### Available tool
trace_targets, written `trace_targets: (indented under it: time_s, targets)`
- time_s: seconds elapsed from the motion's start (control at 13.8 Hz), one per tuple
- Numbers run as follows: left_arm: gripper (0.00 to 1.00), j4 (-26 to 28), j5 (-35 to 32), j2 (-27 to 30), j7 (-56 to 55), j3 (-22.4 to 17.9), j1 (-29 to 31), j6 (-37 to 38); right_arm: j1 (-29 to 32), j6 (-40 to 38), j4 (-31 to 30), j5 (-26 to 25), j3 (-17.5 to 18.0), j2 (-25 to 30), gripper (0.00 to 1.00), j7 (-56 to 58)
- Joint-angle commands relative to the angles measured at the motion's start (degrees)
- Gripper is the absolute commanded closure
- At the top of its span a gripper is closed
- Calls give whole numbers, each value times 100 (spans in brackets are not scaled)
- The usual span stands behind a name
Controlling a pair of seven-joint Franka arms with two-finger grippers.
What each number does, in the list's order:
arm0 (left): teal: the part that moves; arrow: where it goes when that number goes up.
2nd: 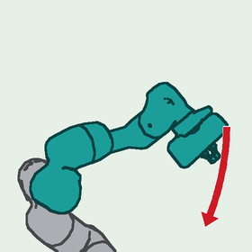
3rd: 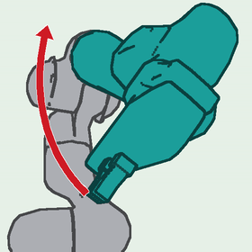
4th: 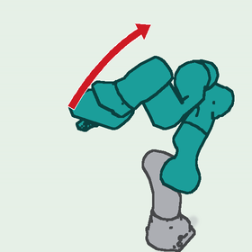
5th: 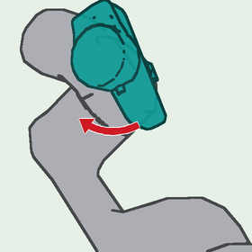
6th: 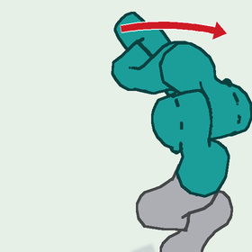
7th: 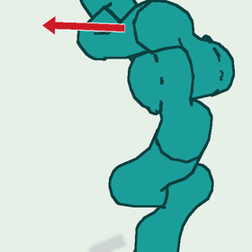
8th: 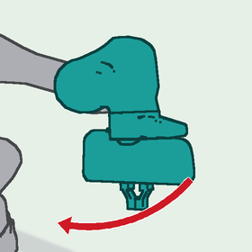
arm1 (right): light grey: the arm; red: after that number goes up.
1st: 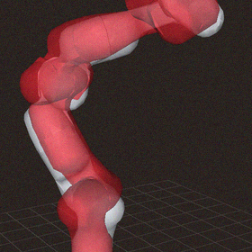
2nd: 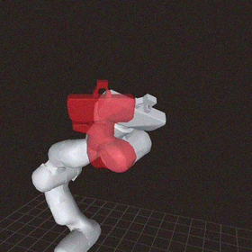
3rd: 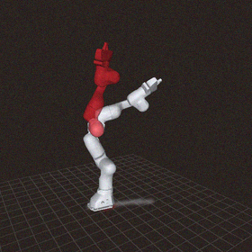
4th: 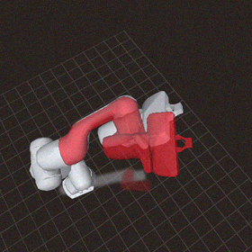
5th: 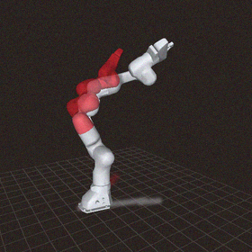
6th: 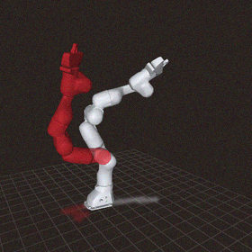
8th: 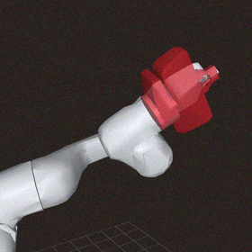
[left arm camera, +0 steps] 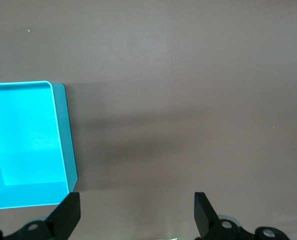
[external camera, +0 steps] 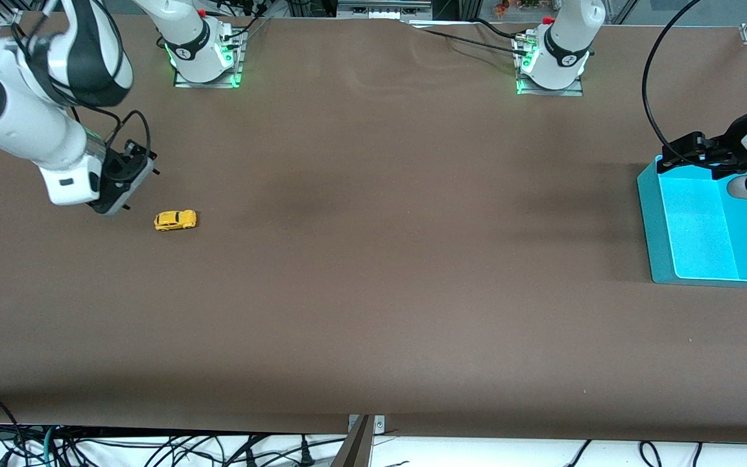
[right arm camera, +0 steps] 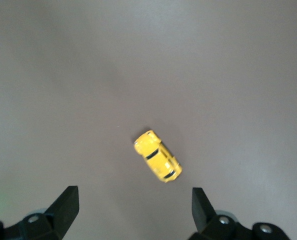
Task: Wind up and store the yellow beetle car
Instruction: 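Move the right gripper down over the yellow beetle car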
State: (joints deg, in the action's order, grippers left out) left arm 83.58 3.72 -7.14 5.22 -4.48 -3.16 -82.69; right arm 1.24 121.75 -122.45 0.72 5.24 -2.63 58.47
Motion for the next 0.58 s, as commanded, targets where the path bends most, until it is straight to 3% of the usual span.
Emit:
trace_targets:
  time_s: [0.0, 0.51]
  targets:
    - [0, -184, -117, -77, -29, 17, -27, 33, 87, 1041, -577, -64, -41, -236, 0, 1145]
    - [0, -184, -109, -77, -21, 26, -27, 33, 403, 2712, -1236, -64, -41, -1098, 0, 2870]
